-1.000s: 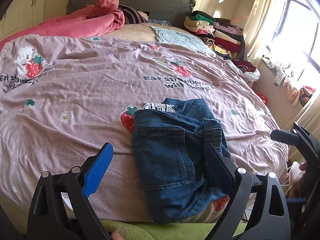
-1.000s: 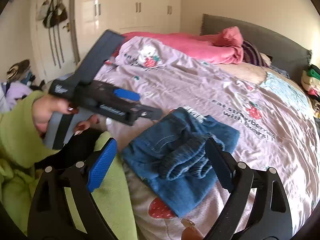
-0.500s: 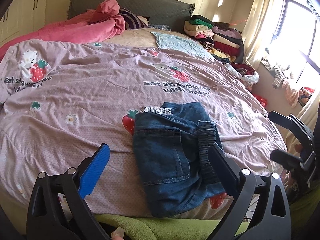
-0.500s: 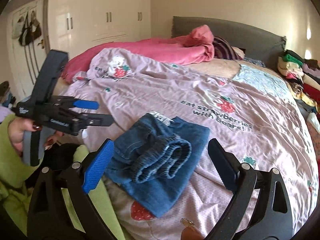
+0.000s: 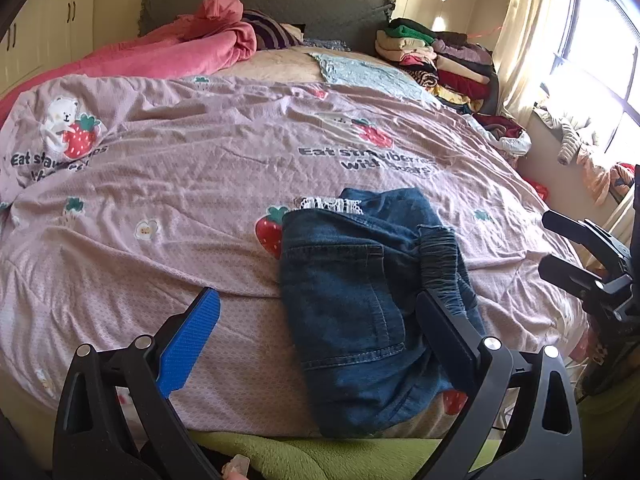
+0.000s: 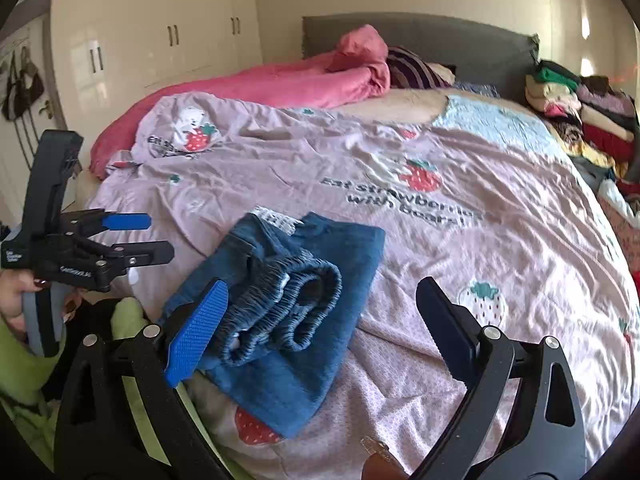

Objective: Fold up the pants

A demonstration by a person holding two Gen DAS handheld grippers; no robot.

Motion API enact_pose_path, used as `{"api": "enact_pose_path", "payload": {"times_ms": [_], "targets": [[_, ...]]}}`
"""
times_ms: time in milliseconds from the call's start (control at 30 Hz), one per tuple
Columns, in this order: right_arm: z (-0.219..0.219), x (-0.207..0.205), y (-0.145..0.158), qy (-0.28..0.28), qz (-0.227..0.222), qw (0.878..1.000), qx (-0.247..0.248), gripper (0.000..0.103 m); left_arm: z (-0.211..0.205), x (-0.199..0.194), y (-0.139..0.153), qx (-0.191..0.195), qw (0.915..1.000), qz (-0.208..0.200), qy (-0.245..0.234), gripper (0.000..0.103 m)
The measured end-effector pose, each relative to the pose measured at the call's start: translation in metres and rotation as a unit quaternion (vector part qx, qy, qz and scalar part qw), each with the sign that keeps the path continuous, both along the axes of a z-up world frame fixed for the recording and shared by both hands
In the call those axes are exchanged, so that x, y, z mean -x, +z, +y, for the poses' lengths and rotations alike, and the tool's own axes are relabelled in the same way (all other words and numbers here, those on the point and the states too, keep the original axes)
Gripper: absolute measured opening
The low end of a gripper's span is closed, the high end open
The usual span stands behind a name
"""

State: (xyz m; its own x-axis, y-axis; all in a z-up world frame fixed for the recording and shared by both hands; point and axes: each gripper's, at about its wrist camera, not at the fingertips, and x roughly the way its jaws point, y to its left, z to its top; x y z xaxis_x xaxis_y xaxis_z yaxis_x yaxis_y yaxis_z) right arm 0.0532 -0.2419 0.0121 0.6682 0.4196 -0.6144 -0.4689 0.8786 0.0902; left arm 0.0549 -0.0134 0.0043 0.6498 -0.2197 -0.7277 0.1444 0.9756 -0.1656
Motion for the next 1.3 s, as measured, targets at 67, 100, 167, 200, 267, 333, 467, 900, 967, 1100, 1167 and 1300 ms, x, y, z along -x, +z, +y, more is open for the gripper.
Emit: {"api": "enact_pose_path", "payload": {"times_ms": [67,100,167,200,267,333,467,900,967,1100,1167,1300], "targets": [[-0.001,-0.005,-0.005,-0.005,0.008,1.000,-0.001,0.089,0.000,-0.002,-0.005,0.000,1.0000,0.005,0.000,0.098],[-0.001,-0.008,-0.009,-0.007,0.015,1.000,-0.001,0.089,-0.001,-0.003,-0.007,0.000,1.0000,0.007,0.001,0.098],[-0.001,-0.012,-0.015,-0.010,0.025,1.000,0.000,0.089,-0.001,-0.006,-0.012,0.000,0.9999,0.013,0.002,0.098],[-0.001,-0.015,-0.018,-0.011,0.031,0.999,0.000,0.089,0.000,-0.008,-0.015,0.000,0.9999,0.016,0.003,0.098],[0.000,-0.020,-0.024,-0.013,0.042,0.999,-0.001,0.089,-0.001,-0.011,-0.020,-0.001,0.9998,0.022,0.004,0.098],[0.002,-0.025,-0.031,-0.015,0.054,0.998,-0.002,0.089,0.000,-0.014,-0.024,0.000,0.9996,0.026,0.005,0.098],[0.004,-0.035,-0.044,-0.020,0.077,0.997,-0.006,0.089,0.000,-0.019,-0.034,0.003,0.9994,0.034,0.008,0.098],[0.014,-0.070,-0.084,0.003,0.154,0.987,-0.053,0.067,-0.009,-0.044,-0.066,0.044,0.9966,0.070,-0.006,0.072],[0.015,-0.074,-0.088,0.011,0.162,0.985,-0.066,0.067,-0.011,-0.048,-0.070,0.044,0.9963,0.073,-0.005,0.072],[0.017,-0.080,-0.093,0.027,0.170,0.981,-0.088,0.067,-0.014,-0.052,-0.073,0.045,0.9963,0.074,-0.002,0.072],[0.022,-0.079,-0.093,0.040,0.165,0.981,-0.088,0.061,-0.017,-0.053,-0.074,0.042,0.9966,0.071,-0.005,0.072],[0.026,-0.074,-0.091,0.056,0.156,0.982,-0.089,0.047,-0.022,-0.052,-0.073,0.037,0.9970,0.068,-0.007,0.059]]}}
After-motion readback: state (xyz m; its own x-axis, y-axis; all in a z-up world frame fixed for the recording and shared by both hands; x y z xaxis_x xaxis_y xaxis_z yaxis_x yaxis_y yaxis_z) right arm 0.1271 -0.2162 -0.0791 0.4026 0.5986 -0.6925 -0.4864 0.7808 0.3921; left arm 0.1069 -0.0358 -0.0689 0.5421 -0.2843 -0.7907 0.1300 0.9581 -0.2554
